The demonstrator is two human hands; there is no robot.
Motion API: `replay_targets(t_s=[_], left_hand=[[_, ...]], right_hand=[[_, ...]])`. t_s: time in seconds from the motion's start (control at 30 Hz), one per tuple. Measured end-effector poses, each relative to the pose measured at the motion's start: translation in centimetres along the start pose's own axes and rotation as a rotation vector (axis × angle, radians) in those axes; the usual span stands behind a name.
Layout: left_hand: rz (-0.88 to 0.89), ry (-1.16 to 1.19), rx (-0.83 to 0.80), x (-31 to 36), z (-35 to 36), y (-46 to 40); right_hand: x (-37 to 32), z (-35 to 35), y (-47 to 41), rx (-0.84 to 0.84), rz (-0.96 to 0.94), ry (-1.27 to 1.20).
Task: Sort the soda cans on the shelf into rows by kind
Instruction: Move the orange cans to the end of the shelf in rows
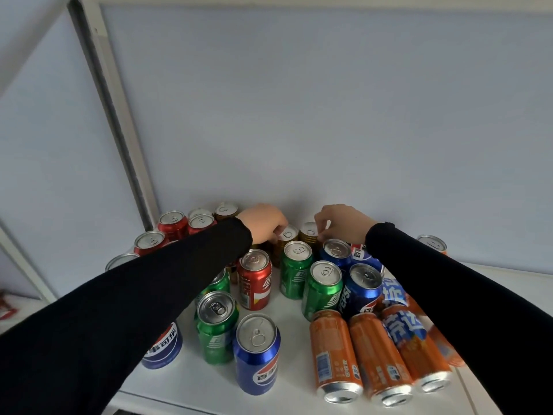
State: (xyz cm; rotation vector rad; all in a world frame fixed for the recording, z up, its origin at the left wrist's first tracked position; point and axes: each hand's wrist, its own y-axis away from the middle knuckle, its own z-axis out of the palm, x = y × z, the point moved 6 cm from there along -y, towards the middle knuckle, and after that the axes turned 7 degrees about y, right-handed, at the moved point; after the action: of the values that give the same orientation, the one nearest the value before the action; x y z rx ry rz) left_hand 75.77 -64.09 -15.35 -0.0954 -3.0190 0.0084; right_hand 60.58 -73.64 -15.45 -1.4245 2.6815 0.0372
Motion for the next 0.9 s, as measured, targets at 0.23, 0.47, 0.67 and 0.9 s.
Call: replay_targets(t_s=[0.23,0.47,0.67,0.9], left_hand=[[-0.035,0.072,0.121,0.4,-2.4,1.5],[0.073,0.187,0.22,4.8,-4.0,3.1],[0.107,0.232,0.195,10.0,-3.7,3.9],[-0.022,0.205,0.096,13.5,-2.9,1.8]], right_hand=[[1.5,-3.8,3.2,0.13,0.097,-0.251],[4.9,-6.3,9.7,0.202,0.298,-0.322],[6.1,-5.0,14.6,0.149,0.371,-0.304],[9.1,-5.6,15.3,0.099,0.326,-0.282]])
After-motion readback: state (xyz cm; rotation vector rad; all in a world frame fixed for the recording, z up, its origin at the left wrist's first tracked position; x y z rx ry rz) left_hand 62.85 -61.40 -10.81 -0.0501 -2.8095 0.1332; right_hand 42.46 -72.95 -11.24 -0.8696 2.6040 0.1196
